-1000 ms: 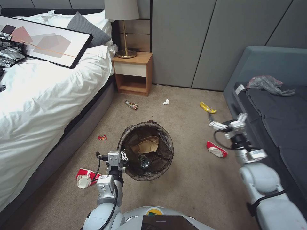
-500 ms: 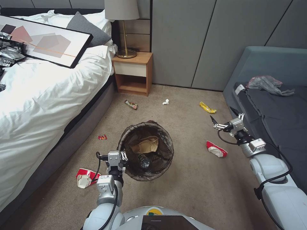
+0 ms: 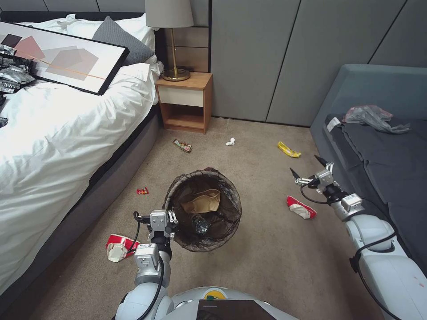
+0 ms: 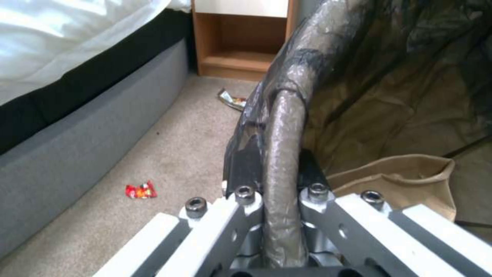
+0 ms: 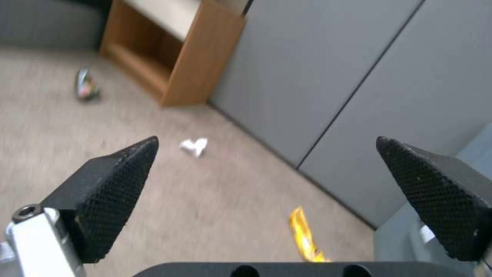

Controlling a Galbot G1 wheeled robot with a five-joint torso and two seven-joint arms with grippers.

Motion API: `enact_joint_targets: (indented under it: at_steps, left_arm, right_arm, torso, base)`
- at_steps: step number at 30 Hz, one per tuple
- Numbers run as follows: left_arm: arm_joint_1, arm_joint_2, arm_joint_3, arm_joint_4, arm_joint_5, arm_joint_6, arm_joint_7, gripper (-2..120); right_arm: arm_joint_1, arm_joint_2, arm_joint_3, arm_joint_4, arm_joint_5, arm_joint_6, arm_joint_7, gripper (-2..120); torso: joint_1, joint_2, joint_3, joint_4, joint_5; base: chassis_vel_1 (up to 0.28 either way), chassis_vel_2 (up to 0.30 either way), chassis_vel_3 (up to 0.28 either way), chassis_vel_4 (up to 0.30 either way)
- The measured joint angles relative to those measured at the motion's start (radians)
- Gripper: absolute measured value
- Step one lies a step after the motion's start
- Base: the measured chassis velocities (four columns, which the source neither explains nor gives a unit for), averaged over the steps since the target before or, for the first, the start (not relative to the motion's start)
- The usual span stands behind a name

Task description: Pick up the trash bin, then pick up the garbage from the floor and place it into the trash bin.

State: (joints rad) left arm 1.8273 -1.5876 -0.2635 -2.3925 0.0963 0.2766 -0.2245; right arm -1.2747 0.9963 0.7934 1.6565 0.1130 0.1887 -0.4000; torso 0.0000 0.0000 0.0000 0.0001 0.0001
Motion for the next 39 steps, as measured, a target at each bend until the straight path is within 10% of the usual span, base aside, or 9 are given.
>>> enact_joint_targets:
  at_steps: [25,39]
  left_arm:
    - [0.000,0.000,0.000,0.000,0.000,0.000,0.000,0]
    - [0.000,0.000,0.000,0.000,0.000,0.000,0.000,0]
  right_arm:
    - [0.181,-0.010,-0.089,-0.498,-0.234,0.083,-0.260,100]
    - [0.195,-0.002,-0.096,-0.548,-0.263,0.095,-0.282,100]
  torso:
    - [0.000,0.000,0.000,0.0000,0.0003]
    - [0.000,0.000,0.000,-0.0002,-0.0002]
  base:
    - [0.000,0.000,0.000,0.000]
    - [0.000,0.000,0.000,0.000]
